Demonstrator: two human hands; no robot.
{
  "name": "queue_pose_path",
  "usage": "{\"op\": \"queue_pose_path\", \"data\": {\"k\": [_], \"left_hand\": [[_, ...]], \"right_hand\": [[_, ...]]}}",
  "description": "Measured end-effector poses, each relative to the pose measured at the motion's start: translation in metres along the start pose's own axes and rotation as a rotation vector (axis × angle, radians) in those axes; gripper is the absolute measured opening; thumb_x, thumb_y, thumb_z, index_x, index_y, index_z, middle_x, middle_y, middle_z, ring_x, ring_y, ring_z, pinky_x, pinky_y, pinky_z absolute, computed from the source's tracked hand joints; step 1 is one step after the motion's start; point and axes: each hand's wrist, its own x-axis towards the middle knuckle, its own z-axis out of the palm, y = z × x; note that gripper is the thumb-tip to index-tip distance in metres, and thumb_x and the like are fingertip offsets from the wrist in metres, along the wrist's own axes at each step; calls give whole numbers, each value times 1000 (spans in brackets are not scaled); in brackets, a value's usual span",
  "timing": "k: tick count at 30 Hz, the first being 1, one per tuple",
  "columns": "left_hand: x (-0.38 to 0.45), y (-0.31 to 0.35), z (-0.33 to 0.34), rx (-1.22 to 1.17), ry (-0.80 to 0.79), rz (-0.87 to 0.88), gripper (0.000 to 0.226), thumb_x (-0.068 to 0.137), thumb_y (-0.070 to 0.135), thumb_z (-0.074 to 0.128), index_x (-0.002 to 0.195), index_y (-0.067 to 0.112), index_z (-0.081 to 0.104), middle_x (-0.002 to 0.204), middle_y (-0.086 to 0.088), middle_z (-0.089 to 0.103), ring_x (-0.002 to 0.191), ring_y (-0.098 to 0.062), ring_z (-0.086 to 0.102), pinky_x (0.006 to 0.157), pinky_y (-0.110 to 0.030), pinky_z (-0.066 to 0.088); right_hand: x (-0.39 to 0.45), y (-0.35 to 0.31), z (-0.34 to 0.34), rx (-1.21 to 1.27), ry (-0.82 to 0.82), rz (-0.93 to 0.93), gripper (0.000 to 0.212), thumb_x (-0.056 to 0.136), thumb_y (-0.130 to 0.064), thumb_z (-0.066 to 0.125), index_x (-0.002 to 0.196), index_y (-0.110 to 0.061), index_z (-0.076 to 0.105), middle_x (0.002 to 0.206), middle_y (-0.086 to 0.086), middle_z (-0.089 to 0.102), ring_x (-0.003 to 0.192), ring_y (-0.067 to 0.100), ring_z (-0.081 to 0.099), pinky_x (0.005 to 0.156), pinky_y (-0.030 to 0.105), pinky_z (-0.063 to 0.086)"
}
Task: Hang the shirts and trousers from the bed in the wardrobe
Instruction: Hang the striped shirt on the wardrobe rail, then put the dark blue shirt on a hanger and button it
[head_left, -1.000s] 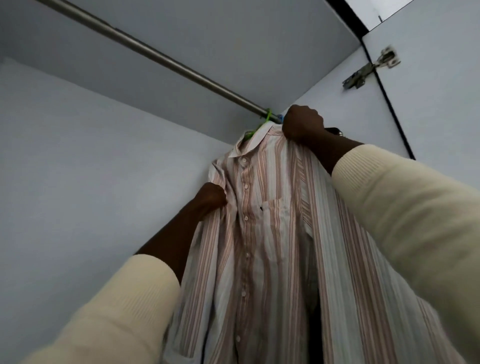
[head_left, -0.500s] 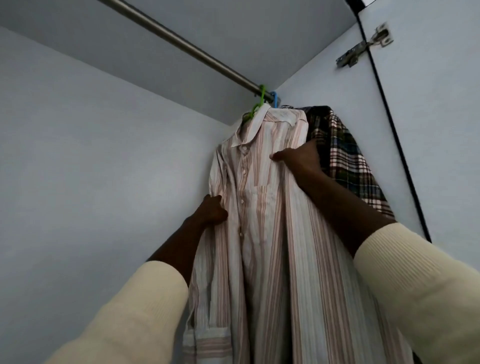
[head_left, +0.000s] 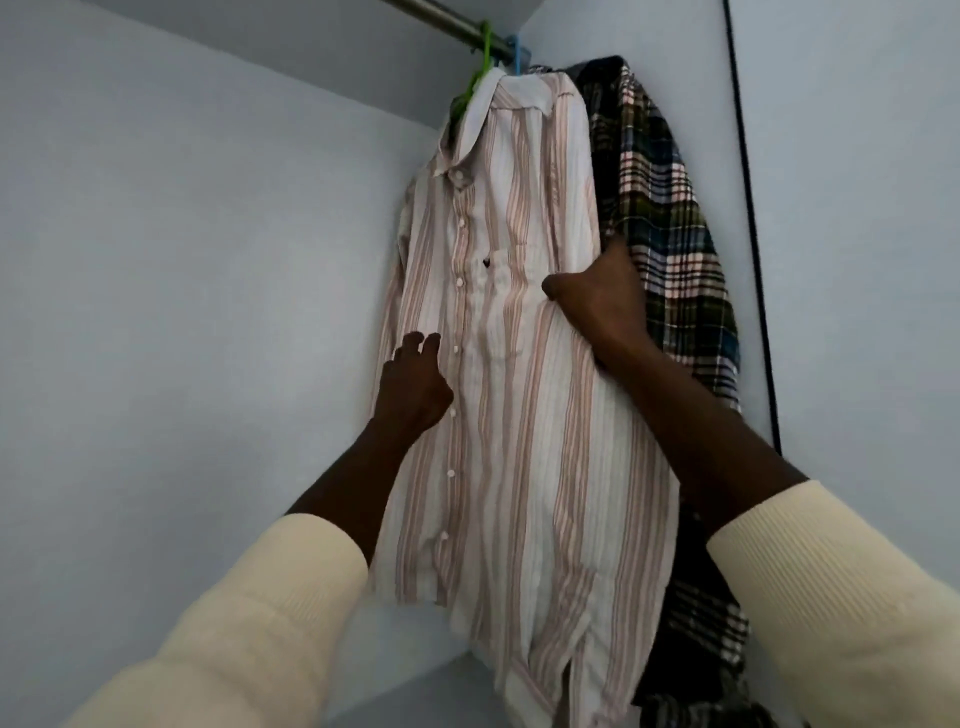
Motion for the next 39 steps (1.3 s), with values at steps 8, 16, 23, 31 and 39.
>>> {"op": "queue_pose_path", "data": {"k": [8,16,23,31,39], "left_hand": [[-107,58,-15,92,-54,-63,66,87,7,57,148,5,34,147,-21,37,117,-42,52,93,-47,45],[-252,149,-30,134,72,-203,54,87,5,59,139,1,46,135,-21,52,109,-41,58,90,-48,49],[-452,208,-45,272,-35,-381,46,83,4,60,128,-2,55,122,-21,60,100,-41,62,81,-46,50],[-789,322,-92,373,-672,-1143,48,84,10,54,132,7,50,127,-15,56,118,-34,53,95,-41,41],[-999,511,-217,247,-1088,-1740,46,90,18,49,136,9,45,136,-15,46,127,-35,45,104,-46,40]], "right_hand": [[-72,43,-48,-62,-185,85,76,76,-15,73,142,-5,35,130,13,58,113,30,59,88,32,50],[-202,116,-110,-309,-110,-361,83,79,-17,69,150,2,29,150,28,34,136,42,35,115,47,26],[-385,136,-165,-101,-491,-381,22,81,-3,62,102,1,64,99,19,65,89,37,62,77,42,50],[-652,149,-304,-275,-1637,-83,22,90,-8,45,106,-9,60,111,14,65,103,35,63,84,36,48],[-815,121,-484,-322,-2315,-384,33,92,-19,52,123,-6,57,131,18,56,120,35,56,97,34,45]]}}
